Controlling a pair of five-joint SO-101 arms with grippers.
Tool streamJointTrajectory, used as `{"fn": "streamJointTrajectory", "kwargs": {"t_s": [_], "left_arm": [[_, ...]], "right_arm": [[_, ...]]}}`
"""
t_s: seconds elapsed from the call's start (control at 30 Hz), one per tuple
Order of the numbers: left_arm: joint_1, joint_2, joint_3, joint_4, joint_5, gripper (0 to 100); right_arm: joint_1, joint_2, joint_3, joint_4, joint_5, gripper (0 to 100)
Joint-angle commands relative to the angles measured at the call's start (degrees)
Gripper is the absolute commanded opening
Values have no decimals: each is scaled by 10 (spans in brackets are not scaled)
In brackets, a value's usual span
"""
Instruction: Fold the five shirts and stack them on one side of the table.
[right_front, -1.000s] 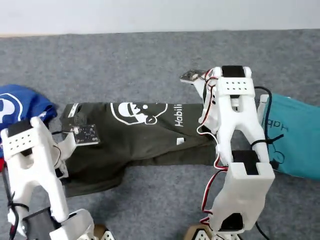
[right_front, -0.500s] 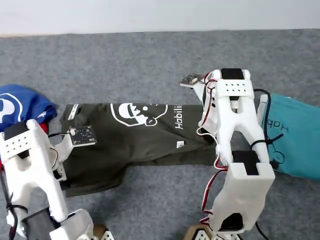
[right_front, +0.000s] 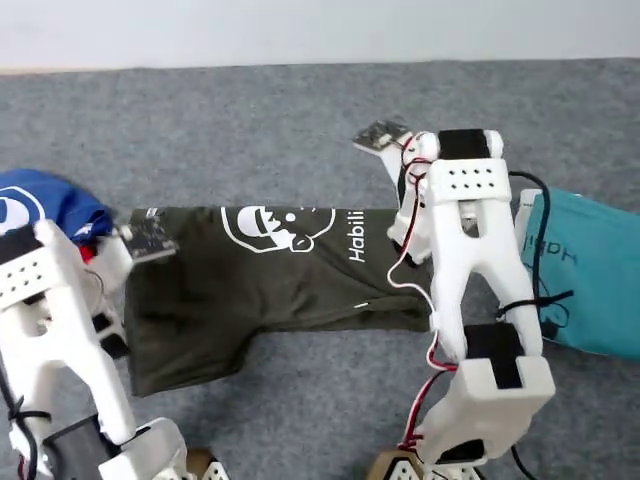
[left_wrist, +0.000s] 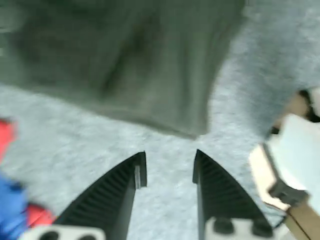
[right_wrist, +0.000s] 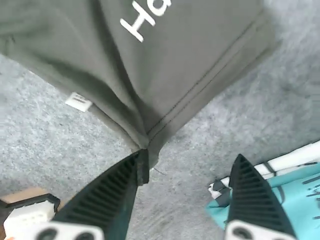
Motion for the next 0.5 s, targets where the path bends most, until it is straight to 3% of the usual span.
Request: {"fn": "streamJointTrajectory", "kwargs": {"t_s": [0.0,0.13,0.3,0.37,0.47], "left_arm": [[7,-18,-81,13,42,155],[47,-18,-109,-64,177,106],[121,7,-87,-218,404,19],[144,36,-73,-270,472,5],[169,99,-65,-305,535,6]], "right_arm": [[-8,-45,-9,-47,-5,263],[-10,-30,-24,-142,-56,243],[-15,48,-26,-286,-128,0],[-14,83,-26,-313,-130,36],[-15,132,-26,-335,-130,9]]}}
